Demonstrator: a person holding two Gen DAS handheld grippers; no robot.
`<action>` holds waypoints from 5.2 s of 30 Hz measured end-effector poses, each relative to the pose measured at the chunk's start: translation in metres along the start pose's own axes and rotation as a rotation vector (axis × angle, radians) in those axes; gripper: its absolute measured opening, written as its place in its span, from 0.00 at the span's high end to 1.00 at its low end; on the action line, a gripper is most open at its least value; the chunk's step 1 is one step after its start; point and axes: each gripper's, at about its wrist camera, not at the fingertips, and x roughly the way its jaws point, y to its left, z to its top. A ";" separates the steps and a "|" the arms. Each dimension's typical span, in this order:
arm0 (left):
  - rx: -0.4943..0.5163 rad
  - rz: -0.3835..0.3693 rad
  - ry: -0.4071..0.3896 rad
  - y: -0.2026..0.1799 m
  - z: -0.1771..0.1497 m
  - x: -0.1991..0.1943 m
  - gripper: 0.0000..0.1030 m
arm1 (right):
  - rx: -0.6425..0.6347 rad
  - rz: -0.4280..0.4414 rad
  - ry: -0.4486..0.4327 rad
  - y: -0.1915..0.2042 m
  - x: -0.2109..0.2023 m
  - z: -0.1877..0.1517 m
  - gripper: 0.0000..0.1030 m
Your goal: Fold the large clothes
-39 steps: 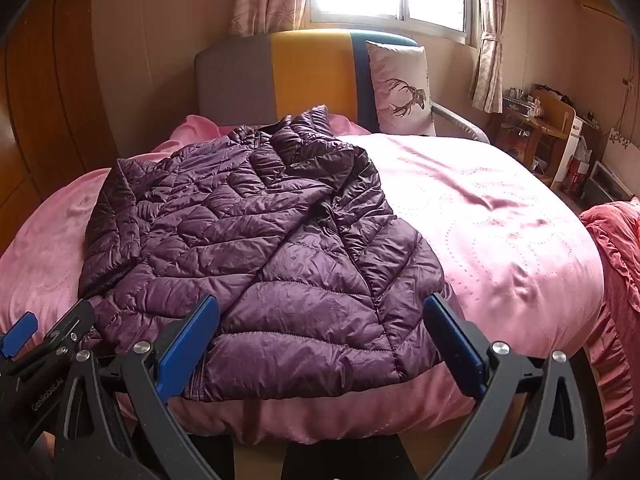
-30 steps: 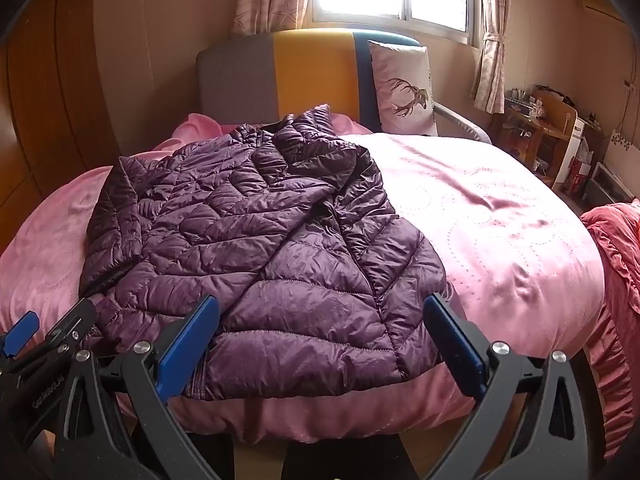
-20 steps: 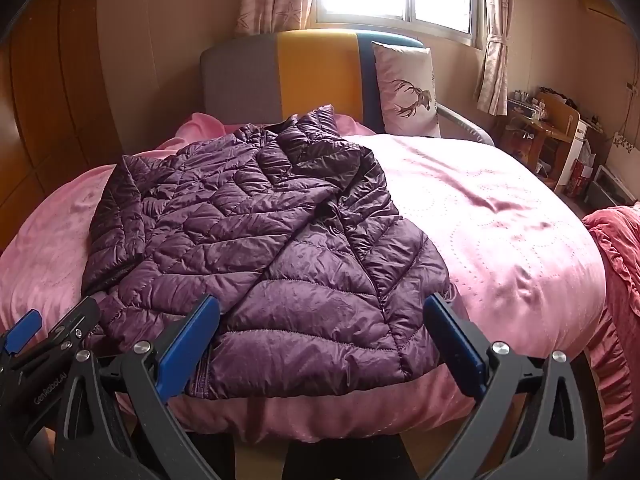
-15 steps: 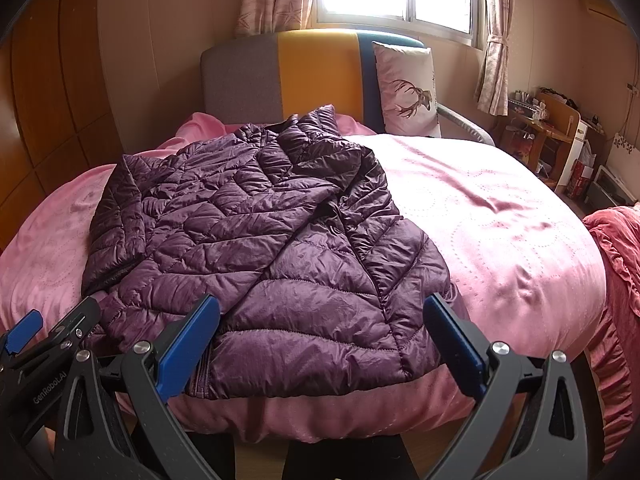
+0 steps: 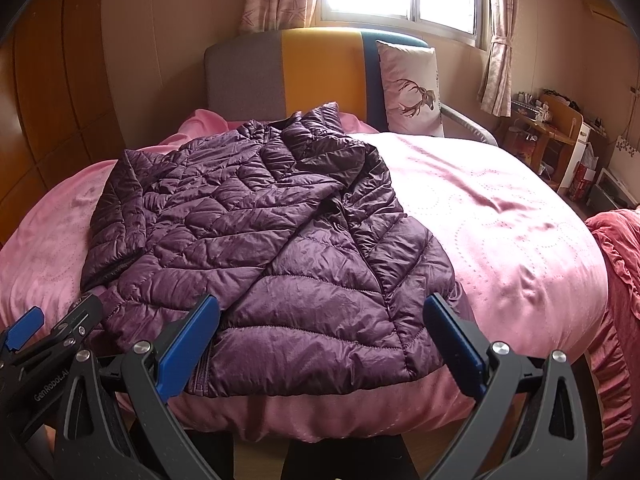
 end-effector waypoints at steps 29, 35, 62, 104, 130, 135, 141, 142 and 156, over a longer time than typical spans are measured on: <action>-0.011 0.012 0.013 0.002 -0.001 0.006 0.04 | -0.009 0.022 -0.008 0.003 0.003 -0.005 0.02; -0.011 0.011 0.013 0.003 0.000 0.006 0.04 | -0.013 0.023 -0.005 0.003 0.004 -0.004 0.02; -0.011 0.036 0.052 0.006 0.001 0.019 0.04 | -0.014 0.050 0.010 0.003 0.018 -0.004 0.02; -0.113 -0.146 0.289 0.091 0.062 0.159 0.87 | 0.126 -0.172 0.010 -0.184 0.119 0.130 1.00; -0.308 -0.286 0.047 0.190 0.087 0.079 0.31 | 0.336 0.102 0.141 -0.214 0.099 0.095 0.13; -0.179 -0.411 0.204 0.129 0.049 0.106 0.31 | 0.253 0.257 0.337 -0.143 0.130 0.032 0.15; -0.133 -0.390 0.287 0.103 0.026 0.137 0.54 | 0.198 0.305 0.382 -0.113 0.139 0.013 0.74; -0.123 -0.402 0.291 0.101 0.026 0.136 0.65 | 0.185 0.317 0.376 -0.110 0.134 0.015 0.87; -0.120 -0.380 0.305 0.110 0.002 0.101 0.78 | 0.040 0.193 0.371 -0.112 0.116 0.008 0.79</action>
